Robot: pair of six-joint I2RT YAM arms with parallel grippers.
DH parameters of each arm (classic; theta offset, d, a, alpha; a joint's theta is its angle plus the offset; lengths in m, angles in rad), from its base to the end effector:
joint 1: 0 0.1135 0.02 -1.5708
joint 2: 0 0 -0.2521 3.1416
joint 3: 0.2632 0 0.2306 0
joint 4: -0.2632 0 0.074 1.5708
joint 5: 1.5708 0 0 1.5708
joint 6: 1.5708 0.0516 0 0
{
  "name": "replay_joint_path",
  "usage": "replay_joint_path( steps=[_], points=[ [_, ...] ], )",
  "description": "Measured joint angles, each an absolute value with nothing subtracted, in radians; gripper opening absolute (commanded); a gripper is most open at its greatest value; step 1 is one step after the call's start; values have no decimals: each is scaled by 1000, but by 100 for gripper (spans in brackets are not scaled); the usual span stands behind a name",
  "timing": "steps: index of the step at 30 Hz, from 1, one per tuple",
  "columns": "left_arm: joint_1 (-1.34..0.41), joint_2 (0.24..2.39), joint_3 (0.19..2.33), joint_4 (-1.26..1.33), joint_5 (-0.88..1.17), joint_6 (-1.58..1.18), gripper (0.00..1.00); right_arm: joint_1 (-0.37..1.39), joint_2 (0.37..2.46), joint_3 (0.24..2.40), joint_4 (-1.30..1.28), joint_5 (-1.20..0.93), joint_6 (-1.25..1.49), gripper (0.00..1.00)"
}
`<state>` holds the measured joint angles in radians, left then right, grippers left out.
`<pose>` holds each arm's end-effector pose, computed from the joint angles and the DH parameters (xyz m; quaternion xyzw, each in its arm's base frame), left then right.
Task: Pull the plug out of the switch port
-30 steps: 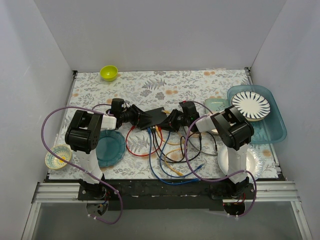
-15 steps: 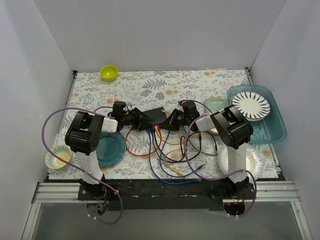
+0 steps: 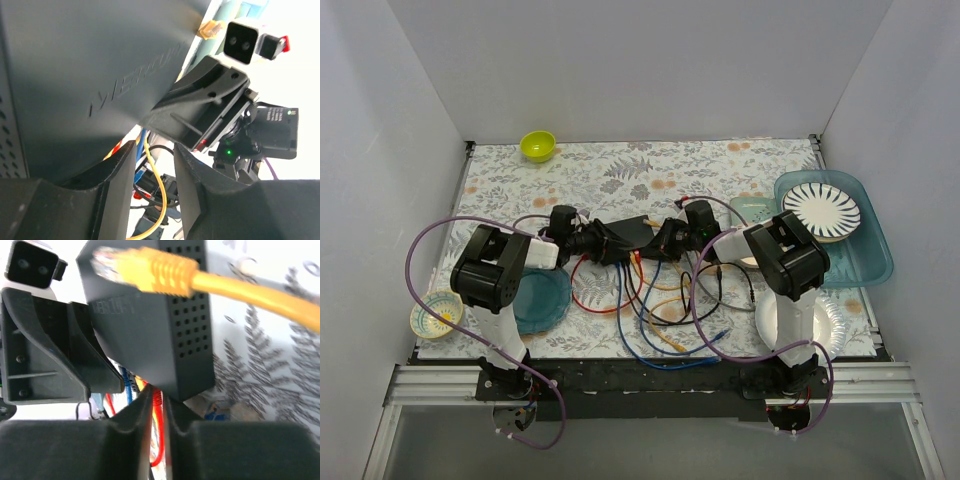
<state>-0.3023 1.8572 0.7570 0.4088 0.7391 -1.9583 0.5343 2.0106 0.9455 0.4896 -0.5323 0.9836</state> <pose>0.3066 -0.1320 0.1126 0.5175 -0.6839 0.4984 0.1264 0.3198 0.2196 0.1114 0.0665 0.8544 0.4846 0.1751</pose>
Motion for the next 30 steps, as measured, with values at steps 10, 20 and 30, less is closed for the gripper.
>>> replay_joint_path(
  steps=[10,20,30],
  points=[
    [-268,1858,818,347,721,-1946,36,535,2000,918,496,-546,1056,32],
    [-253,1879,862,343,717,-1938,36,535,2021,930,506,-554,1117,32],
    [-253,1896,839,338,727,-1931,36,537,2074,955,581,-574,1195,33]
  ],
)
